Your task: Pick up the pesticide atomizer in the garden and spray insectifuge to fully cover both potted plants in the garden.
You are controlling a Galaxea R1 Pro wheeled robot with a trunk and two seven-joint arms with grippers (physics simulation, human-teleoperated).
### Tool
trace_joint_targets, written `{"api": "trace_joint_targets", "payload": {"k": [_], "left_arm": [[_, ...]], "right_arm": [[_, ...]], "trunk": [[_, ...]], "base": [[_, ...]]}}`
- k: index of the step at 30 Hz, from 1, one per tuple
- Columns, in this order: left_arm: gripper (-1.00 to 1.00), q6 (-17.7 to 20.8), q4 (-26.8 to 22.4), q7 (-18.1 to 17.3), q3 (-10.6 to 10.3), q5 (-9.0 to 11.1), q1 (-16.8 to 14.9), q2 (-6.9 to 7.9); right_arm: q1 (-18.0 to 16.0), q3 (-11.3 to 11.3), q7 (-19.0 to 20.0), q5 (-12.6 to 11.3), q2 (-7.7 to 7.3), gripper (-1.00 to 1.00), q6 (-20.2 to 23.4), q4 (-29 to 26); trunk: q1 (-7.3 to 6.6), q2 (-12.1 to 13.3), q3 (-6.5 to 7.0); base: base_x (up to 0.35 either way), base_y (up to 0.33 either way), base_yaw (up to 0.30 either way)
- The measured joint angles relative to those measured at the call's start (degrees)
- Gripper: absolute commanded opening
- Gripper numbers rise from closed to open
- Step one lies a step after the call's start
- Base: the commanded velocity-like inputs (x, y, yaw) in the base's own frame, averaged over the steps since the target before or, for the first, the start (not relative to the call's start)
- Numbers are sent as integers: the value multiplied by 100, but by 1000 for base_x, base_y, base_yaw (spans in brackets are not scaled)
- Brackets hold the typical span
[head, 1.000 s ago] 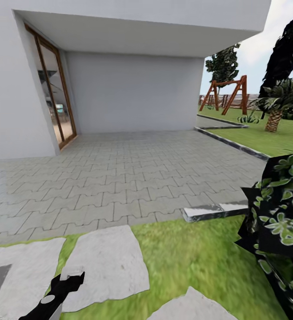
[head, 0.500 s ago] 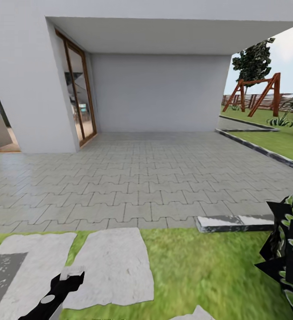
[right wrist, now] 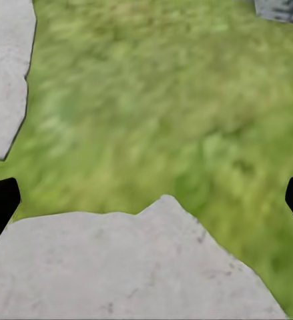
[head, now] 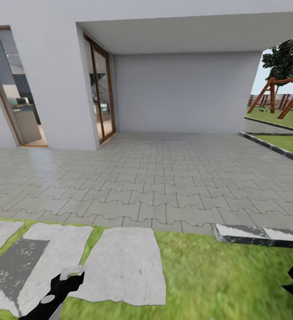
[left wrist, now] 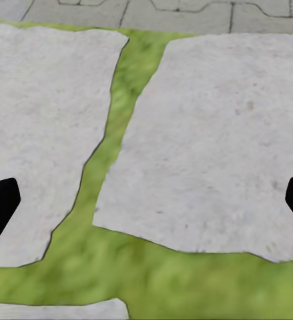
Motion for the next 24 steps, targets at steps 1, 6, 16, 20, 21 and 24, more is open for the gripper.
{"api": "trace_joint_targets", "payload": {"k": [1, 6, 16, 20, 21, 24], "left_arm": [[100, 0, 0, 0, 0, -1, 0, 0], [100, 0, 0, 0, -1, -2, 0, 0], [100, 0, 0, 0, 0, 0, 0, 0], [100, 0, 0, 0, 0, -2, 0, 0], [100, 0, 0, 0, 0, 0, 0, 0], [100, 0, 0, 0, 0, 0, 0, 0]], "right_arm": [[0, 0, 0, 0, 0, 100, 0, 0], [0, 0, 0, 0, 0, 100, 0, 0], [0, 0, 0, 0, 0, 100, 0, 0], [0, 0, 0, 0, 0, 100, 0, 0], [0, 0, 0, 0, 0, 100, 0, 0], [0, 0, 0, 0, 2, 100, 0, 0]], "trunk": [[0, 0, 0], [-1, 0, 0], [-1, 0, 0], [-1, 0, 0], [-1, 0, 0], [-1, 0, 0]], "base": [[253, -146, 277], [269, -158, 277], [275, -164, 277], [276, -166, 277], [276, -166, 277], [276, -166, 276]]}}
